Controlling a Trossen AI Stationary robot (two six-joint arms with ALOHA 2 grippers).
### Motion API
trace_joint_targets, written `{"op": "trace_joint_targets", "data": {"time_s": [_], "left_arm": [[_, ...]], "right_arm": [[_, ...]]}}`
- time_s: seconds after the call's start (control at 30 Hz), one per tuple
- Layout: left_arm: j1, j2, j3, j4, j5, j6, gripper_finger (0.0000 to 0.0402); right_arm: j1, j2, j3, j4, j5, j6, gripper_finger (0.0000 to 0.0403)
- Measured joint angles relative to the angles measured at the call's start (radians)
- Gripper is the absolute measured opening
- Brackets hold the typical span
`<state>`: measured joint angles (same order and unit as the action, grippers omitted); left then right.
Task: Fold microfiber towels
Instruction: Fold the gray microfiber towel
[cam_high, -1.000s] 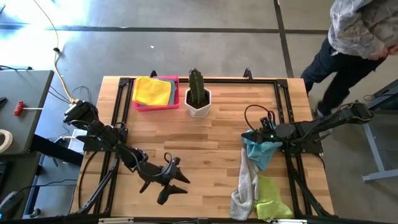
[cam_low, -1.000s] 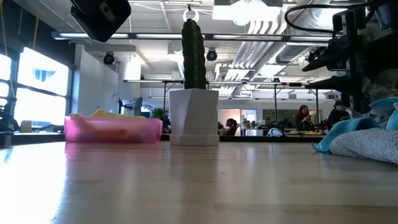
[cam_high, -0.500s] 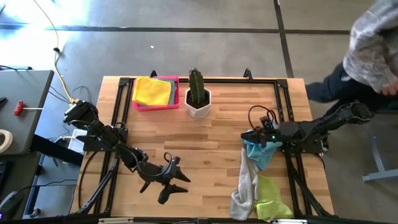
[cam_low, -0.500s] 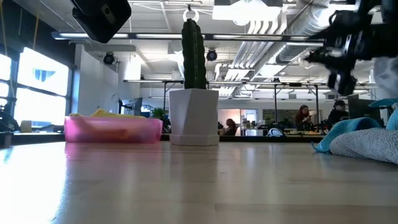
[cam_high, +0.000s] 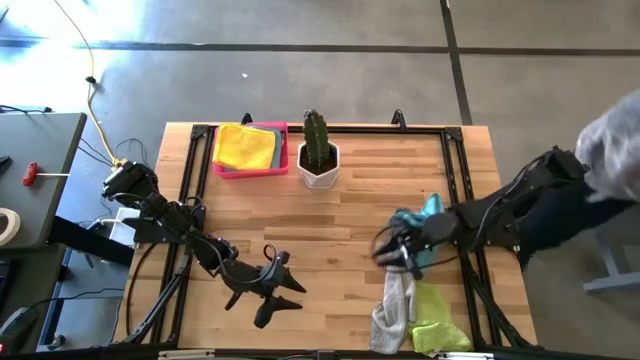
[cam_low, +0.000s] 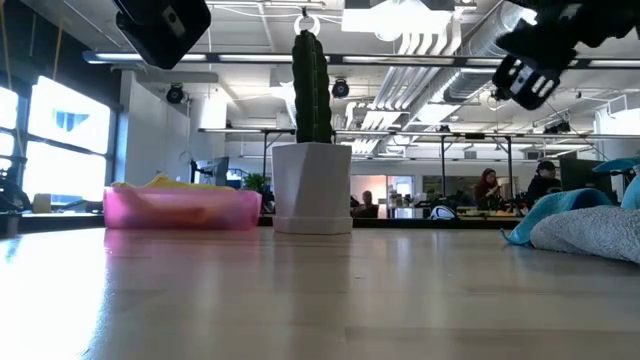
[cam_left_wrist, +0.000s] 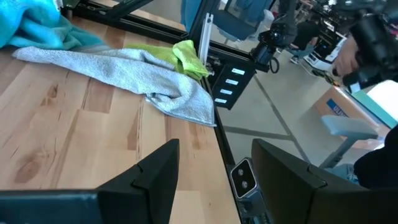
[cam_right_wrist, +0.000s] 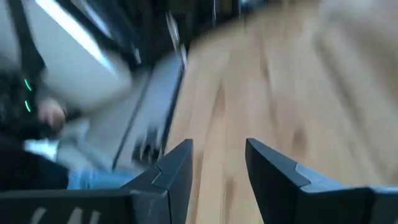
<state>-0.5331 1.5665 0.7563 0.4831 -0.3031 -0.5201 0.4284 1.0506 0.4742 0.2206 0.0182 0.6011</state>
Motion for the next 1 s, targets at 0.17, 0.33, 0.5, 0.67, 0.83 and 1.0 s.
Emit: {"op": "trace_joint_targets", "data": {"time_s": [0.17,0.33,0.5,0.67,0.83,1.0], "left_arm": [[0.0,0.0,0.0,0.0,0.0,0.0,0.0191],[0.0,0.0,0.0,0.0,0.0,-0.001,0.0191],[0.0,0.0,0.0,0.0,0.0,0.0,0.0191],[0.0,0.0,0.0,-0.001,0.0,0.0,0.0191],[0.0,-0.001,0.0,-0.005,0.0,-0.001,0.0191],[-0.004,-0.001,0.0,-0.009,0.0,-0.003,0.0191]], "right_arm": [[0.089,0.16,0.183,-0.329,-0.109,0.094,0.0139],[0.207,0.322,0.334,-0.562,-0.106,0.163,0.0139],[0.285,0.463,0.478,-0.738,-0.097,0.213,0.0139],[0.305,0.598,0.584,-0.914,-0.101,0.307,0.0139],[0.284,0.692,0.637,-1.0,-0.105,0.379,0.0139],[0.247,0.762,0.638,-0.923,-0.053,0.295,0.0139]]}}
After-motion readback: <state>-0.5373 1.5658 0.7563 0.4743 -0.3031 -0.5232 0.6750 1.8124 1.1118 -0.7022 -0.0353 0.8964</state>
